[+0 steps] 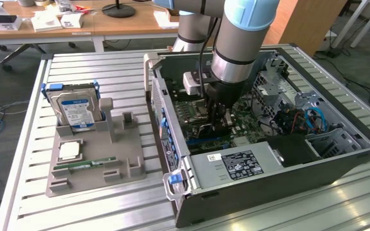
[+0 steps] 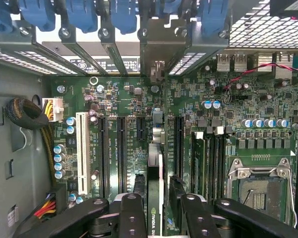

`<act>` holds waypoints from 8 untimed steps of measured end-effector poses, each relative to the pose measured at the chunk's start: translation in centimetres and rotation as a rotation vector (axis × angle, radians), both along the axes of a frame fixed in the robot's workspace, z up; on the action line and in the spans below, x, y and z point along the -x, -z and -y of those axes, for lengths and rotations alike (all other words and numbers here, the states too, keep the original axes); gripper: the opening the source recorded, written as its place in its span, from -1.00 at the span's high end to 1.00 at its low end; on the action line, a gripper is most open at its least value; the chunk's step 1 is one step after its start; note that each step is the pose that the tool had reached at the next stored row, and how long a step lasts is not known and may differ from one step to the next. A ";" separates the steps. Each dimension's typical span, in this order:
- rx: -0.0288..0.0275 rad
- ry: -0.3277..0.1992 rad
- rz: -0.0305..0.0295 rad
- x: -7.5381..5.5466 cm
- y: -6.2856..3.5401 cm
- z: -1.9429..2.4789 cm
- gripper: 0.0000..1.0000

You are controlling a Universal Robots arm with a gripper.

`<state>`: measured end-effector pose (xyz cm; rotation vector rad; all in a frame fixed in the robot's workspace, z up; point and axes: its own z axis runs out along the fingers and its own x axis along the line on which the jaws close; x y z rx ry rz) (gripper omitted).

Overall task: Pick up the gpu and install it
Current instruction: 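Insert the gpu into the slot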

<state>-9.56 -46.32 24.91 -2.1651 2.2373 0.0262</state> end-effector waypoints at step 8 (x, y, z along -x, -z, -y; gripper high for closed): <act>0.0001 0.000 0.0000 0.0 -2.08 0.00 0.33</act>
